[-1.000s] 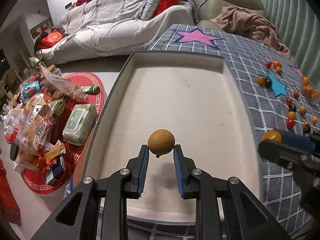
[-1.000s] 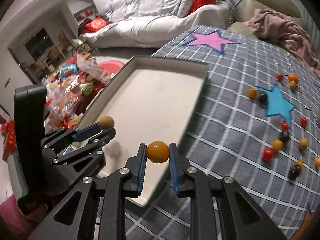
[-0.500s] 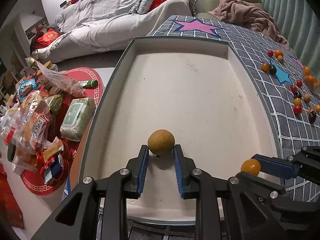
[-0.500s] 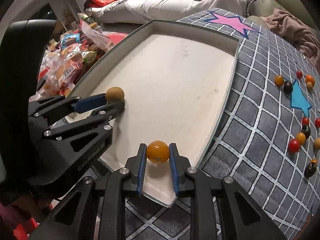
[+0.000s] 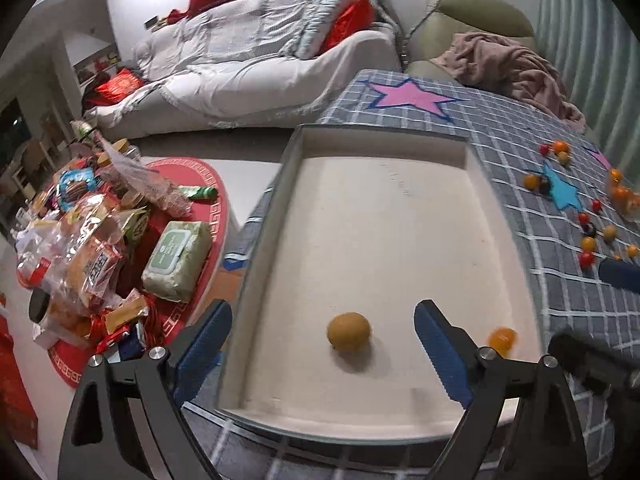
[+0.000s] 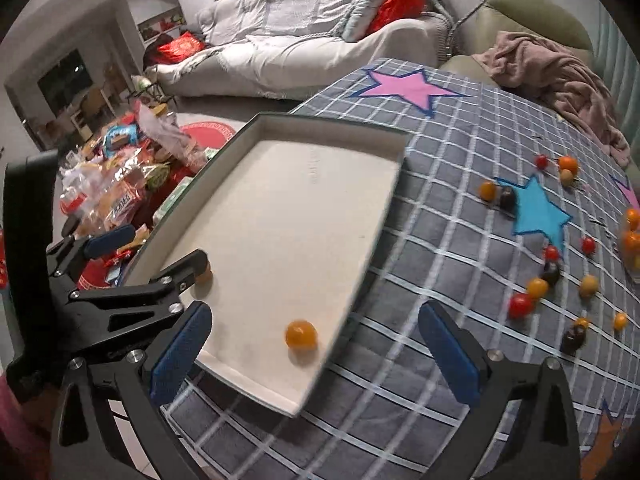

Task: Organize fruits
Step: 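Move both tools back over the fruits on the tablecloth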

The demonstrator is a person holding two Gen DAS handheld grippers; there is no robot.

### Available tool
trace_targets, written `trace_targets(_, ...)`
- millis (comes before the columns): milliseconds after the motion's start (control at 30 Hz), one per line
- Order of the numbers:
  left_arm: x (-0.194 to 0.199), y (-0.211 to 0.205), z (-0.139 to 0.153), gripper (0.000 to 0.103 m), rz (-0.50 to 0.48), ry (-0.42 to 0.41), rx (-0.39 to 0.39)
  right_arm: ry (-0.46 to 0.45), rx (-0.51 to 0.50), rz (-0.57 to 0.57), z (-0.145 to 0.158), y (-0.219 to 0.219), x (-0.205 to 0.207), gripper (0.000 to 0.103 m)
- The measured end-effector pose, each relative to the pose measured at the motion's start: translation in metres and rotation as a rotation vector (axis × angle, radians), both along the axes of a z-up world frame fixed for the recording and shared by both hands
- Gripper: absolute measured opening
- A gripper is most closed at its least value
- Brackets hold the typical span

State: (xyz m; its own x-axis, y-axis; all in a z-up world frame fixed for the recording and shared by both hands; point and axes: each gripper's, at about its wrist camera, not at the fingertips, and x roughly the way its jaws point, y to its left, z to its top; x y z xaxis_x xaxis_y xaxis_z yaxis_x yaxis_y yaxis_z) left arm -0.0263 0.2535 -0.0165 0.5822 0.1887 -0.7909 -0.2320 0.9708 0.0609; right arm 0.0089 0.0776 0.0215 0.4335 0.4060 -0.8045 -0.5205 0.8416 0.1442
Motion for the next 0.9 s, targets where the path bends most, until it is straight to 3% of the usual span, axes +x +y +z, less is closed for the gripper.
trace_targets(267,0.001,-0.075,0.020,0.093,-0.170,-0.004,-0.004,0.041,-0.021,-0.180,-0.005,-0.101,0.006,0.103)
trace_targets(533,0.013,-0.161,0.014,0.093,-0.321,0.045,0.026,0.101,-0.047,-0.421,-0.028,-0.215,0.018,0.103)
trace_targets(733,0.033,-0.208,-0.007,0.093,-0.356,0.120,0.030,0.148,-0.065,-0.527,-0.049,-0.272,0.025,0.103)
trace_targets(900,0.051,-0.230,-0.020,0.093,-0.347,0.154,0.049,0.162,-0.064,-0.566,-0.063,-0.293,0.029,0.103)
